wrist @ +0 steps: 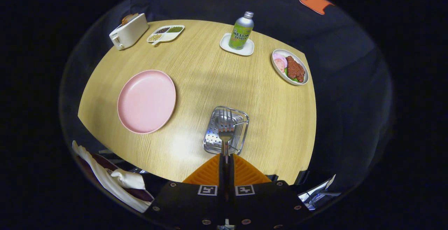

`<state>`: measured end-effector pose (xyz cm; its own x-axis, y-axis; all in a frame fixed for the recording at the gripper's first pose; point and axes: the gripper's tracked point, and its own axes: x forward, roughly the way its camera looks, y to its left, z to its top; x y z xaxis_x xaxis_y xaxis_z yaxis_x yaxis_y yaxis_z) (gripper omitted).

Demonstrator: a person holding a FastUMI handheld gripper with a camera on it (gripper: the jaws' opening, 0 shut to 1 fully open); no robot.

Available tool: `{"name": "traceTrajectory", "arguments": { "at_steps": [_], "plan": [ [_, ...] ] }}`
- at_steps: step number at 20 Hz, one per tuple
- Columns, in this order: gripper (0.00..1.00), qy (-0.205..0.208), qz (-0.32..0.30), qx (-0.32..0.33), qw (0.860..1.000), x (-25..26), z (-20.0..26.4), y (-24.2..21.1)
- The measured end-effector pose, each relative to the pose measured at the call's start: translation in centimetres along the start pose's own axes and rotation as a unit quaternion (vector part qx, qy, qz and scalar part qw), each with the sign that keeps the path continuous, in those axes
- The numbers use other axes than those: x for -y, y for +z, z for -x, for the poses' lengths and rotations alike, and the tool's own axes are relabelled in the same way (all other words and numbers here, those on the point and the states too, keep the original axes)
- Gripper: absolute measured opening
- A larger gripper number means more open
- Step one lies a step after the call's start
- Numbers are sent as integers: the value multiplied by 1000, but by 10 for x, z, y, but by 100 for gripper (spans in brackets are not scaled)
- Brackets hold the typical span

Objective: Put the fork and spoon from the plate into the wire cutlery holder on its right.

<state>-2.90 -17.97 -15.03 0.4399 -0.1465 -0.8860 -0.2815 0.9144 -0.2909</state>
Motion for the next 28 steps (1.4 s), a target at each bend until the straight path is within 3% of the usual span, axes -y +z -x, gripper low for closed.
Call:
{"name": "traceTrajectory", "arguments": {
  "at_steps": [3,7,12,19,22,23,28],
  "plan": [
    [4,21,19,-41,999,-2,-7,-7],
    [4,13,48,-77,996,6,-16,-6],
    [4,30,51,-97,994,2,-21,0],
    [11,14,47,-78,996,11,-20,10],
    [23,13,23,-47,999,10,-14,27],
    [36,14,13,-33,999,8,-12,32],
    [63,33,-21,32,999,-8,-2,61]
  ]
}}
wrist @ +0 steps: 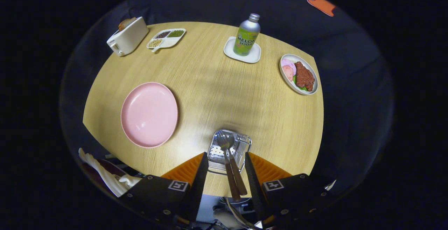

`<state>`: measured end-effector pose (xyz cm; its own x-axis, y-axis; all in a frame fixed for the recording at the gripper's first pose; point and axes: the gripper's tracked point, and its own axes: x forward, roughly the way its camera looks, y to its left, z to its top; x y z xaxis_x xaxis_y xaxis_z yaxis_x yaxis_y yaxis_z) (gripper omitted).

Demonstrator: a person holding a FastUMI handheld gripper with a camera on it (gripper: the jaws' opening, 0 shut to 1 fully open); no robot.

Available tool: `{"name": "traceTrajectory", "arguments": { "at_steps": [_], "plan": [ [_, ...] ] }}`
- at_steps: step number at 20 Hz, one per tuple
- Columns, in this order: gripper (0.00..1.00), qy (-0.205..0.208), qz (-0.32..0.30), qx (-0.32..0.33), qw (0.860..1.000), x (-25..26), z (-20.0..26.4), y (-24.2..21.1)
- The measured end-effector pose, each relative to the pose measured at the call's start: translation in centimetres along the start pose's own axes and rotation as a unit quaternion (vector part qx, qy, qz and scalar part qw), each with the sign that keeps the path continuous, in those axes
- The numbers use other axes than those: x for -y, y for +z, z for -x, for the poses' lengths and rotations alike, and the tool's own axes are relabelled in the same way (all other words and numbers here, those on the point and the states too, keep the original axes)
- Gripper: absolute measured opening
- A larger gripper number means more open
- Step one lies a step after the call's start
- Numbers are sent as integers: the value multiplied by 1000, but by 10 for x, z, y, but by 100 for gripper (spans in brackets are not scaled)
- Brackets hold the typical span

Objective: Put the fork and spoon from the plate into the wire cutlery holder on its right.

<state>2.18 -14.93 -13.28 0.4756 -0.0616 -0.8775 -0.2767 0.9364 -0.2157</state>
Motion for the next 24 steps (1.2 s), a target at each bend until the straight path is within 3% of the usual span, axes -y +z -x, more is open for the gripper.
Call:
{"name": "traceTrajectory", "arguments": {
  "at_steps": [2,3,5,8,13,21,24],
  "plan": [
    [75,11,-15,26,999,-7,2,12],
    [89,18,-22,42,999,-12,3,17],
    [99,20,-41,81,996,-14,2,38],
    [100,11,-76,146,986,-14,8,69],
    [99,0,-126,256,958,-19,30,113],
    [99,-26,-154,367,917,3,103,143],
    [99,-41,-163,416,894,13,137,153]
  ]
}}
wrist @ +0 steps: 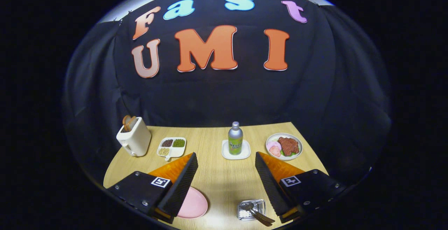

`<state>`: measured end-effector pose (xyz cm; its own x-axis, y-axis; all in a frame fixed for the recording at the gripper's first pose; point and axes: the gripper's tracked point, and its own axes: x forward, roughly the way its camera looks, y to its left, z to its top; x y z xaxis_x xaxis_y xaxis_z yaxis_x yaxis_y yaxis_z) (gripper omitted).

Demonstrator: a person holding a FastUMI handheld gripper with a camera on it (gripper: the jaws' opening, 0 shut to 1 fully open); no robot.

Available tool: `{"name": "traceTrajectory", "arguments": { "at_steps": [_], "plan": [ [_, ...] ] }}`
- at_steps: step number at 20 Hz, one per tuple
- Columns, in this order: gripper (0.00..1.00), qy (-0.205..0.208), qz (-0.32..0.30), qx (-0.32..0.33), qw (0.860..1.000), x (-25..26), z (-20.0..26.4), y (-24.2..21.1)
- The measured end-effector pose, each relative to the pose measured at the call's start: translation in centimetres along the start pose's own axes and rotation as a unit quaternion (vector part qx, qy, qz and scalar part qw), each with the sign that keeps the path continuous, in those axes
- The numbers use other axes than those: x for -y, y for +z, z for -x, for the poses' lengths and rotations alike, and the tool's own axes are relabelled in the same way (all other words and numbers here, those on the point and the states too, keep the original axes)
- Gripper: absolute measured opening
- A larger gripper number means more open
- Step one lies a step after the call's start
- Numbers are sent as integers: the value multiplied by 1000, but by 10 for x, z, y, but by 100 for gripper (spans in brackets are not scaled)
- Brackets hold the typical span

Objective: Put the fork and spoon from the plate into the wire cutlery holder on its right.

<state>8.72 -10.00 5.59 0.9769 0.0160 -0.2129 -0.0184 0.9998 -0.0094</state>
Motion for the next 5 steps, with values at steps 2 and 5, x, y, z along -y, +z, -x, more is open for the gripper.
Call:
{"name": "traceTrajectory", "arguments": {
  "at_steps": [2,5],
  "plan": [
    [98,-1,7,19,1000,-2,11,10],
    [99,-10,28,18,999,0,17,7]
  ]
}}
